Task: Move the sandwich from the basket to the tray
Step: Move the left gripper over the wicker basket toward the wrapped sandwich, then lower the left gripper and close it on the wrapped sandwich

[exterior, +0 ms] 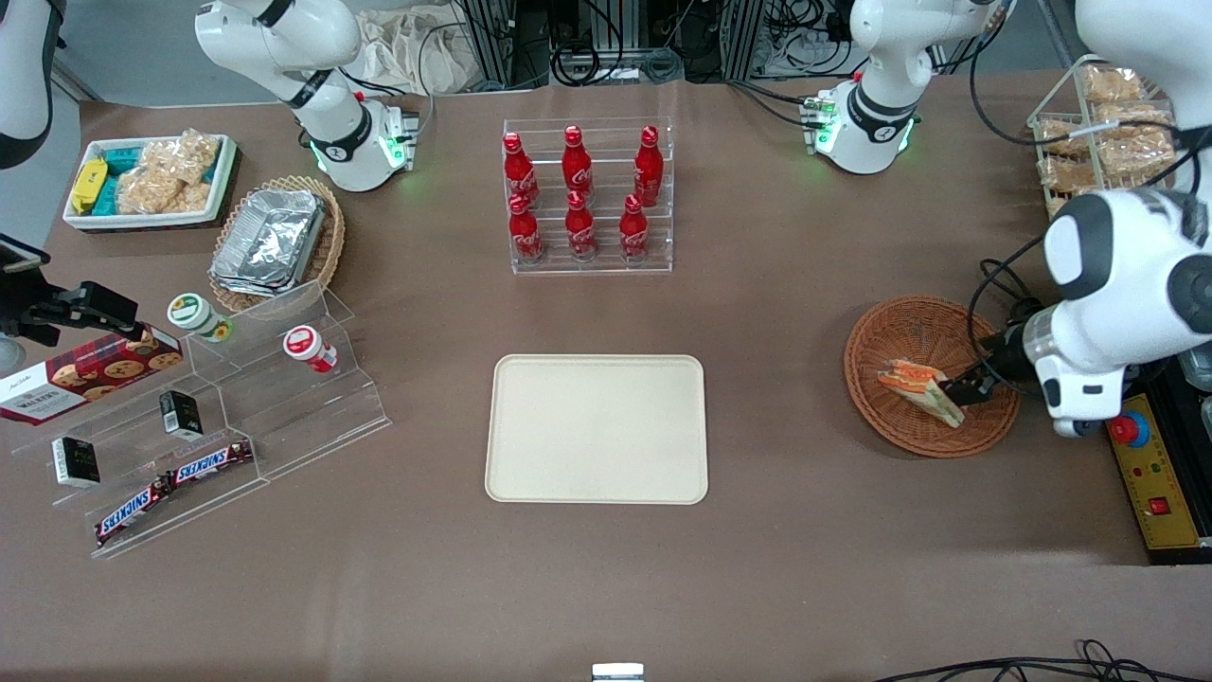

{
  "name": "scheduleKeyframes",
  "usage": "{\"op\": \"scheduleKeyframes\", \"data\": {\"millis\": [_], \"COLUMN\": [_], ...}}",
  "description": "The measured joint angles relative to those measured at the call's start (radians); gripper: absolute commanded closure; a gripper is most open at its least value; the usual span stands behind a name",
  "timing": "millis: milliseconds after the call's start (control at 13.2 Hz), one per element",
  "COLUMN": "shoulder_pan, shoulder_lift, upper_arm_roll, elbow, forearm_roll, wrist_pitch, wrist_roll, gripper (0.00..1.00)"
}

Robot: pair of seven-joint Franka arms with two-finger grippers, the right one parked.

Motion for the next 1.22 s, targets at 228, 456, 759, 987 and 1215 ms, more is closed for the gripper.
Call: {"op": "scheduleKeyframes", "data": {"millis": [228, 456, 759, 987, 1215], "shoulder_pan": [0.0, -0.008, -0.029, -0.027, -0.026], "shoulder_lift": [0.105, 0.19, 0.232, 0.231, 0.219], "upper_arm_roll": [0.0, -0.003, -0.006, -0.004, -0.004], "elbow": [-0.003, -0.021, -0.034, -0.037, -0.037], "forearm_roll": [0.05, 0.199, 0.278, 0.28, 0.281], "wrist_pitch": [0.102, 0.18, 0.19, 0.188, 0.179], "wrist_roll": [-0.147, -0.319, -0.404, -0.404, -0.404], "gripper": [0.0, 0.02, 0.87, 1.0, 1.0]}}
